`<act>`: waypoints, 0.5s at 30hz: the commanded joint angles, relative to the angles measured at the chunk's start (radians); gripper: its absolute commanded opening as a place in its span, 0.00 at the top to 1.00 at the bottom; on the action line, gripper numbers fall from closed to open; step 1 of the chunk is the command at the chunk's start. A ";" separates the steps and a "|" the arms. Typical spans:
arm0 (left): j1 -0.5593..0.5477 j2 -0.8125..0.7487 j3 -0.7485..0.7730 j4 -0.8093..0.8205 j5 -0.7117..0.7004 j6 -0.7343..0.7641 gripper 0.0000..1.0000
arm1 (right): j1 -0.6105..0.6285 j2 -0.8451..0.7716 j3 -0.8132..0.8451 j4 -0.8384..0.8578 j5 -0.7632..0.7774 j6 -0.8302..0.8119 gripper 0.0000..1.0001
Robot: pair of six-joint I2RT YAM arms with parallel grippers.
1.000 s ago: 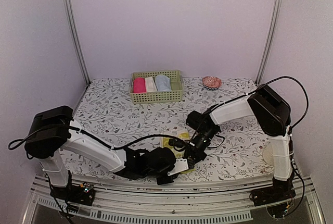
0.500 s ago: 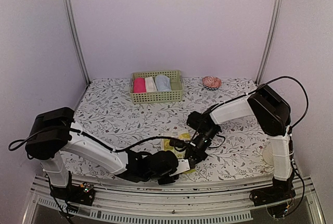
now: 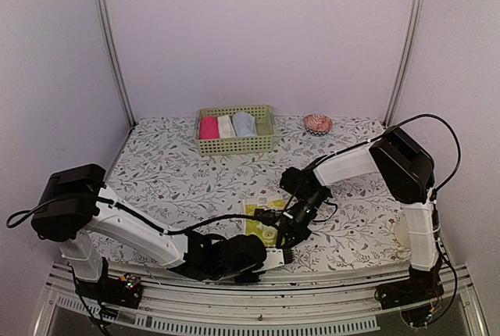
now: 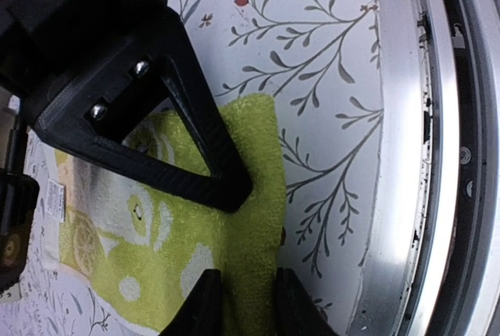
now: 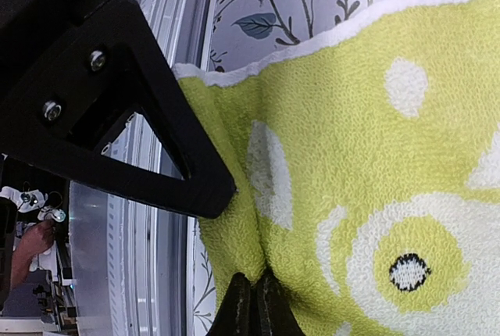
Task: Roll the towels
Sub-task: Roll the towel at the center of the board.
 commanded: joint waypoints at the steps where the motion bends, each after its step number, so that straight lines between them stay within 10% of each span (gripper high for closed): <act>1: -0.001 0.028 0.002 -0.016 0.052 -0.001 0.74 | -0.003 0.075 -0.022 -0.017 0.159 0.002 0.94; 15: 0.037 0.044 -0.005 -0.042 0.159 -0.039 0.96 | -0.054 -0.076 0.028 -0.167 0.041 -0.140 0.82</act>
